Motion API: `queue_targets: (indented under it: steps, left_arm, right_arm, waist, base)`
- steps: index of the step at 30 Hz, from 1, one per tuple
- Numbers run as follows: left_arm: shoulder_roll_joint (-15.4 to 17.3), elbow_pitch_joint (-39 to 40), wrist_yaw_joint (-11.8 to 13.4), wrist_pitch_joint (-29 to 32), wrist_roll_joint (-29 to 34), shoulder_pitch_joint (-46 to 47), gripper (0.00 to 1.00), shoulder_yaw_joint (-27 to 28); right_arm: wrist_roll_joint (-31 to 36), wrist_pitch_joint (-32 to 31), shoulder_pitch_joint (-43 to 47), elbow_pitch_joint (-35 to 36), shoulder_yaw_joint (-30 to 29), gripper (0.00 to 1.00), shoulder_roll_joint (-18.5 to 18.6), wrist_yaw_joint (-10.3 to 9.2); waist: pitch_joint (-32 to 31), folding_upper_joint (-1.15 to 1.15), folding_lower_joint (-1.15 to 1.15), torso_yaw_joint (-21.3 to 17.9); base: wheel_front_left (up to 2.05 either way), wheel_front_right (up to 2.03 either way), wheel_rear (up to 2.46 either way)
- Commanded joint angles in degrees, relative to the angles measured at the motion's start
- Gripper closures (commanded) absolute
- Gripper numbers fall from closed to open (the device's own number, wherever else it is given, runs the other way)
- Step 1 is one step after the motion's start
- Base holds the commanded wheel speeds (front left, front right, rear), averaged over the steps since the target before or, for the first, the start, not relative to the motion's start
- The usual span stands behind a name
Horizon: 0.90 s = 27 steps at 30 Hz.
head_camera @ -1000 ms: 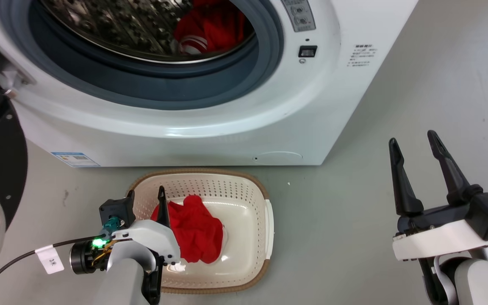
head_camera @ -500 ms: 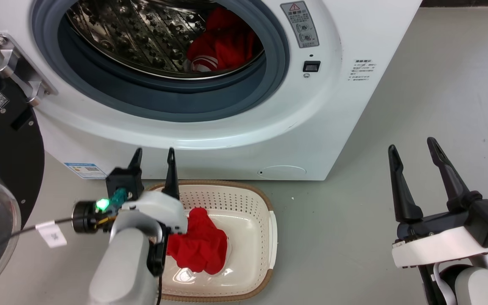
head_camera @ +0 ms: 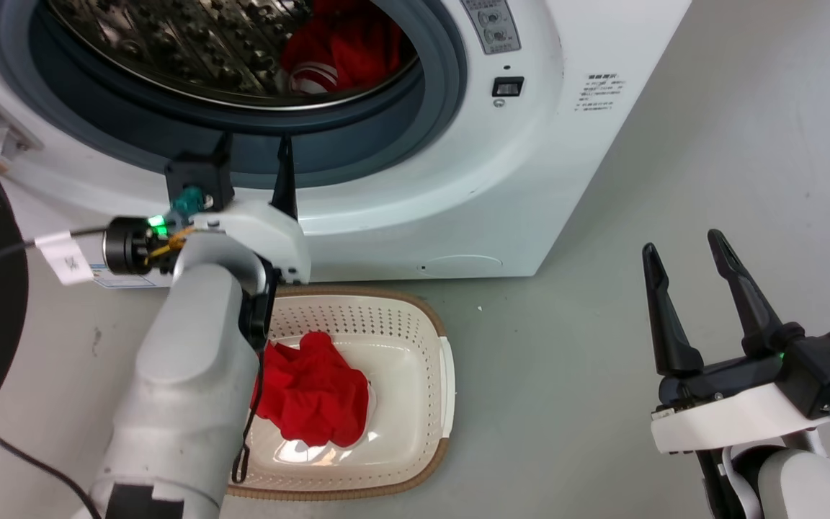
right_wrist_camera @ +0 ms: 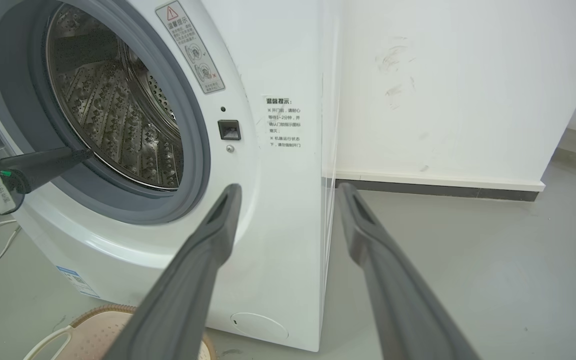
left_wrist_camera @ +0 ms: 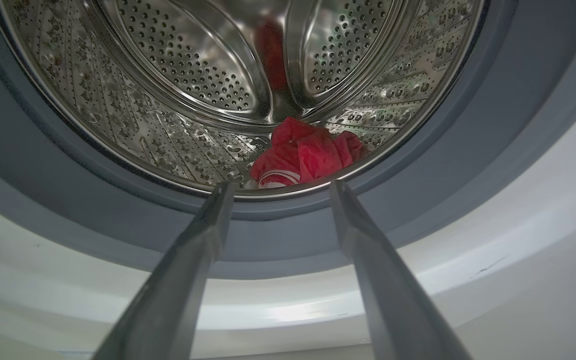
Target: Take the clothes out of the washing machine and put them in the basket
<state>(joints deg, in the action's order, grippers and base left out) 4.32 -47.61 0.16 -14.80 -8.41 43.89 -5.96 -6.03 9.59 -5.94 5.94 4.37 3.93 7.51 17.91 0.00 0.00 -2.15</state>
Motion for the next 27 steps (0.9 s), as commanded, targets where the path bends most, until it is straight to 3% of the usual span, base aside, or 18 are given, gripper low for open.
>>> queue_targets:
  steps: [1,16,27]
  left_arm:
    - [0.3,-1.8,-0.3,0.4,-0.2,2.4,0.0,-0.2]
    - [5.1,-16.6,-2.6,9.3,-1.8,23.6,0.0,0.1]
    - [11.0,-22.2,-1.3,19.3,-3.1,36.0,0.0,1.1]
  right_arm:
    - [-0.6,0.5,-1.3,-0.3,0.4,0.0,0.2,-0.04]
    - [-3.5,3.4,-6.4,-2.3,5.6,0.0,2.0,-0.04]
    - [-6.6,5.1,-9.8,-5.3,9.9,0.0,2.3,-0.04]
  waist:
    - [1.3,0.0,0.0,-0.8]
    - [10.8,0.0,0.0,-7.6]
    - [18.3,0.0,0.0,-14.0]
  base:
    - [0.0,0.0,0.0]
    - [0.0,0.0,0.0]
    - [0.0,0.0,0.0]
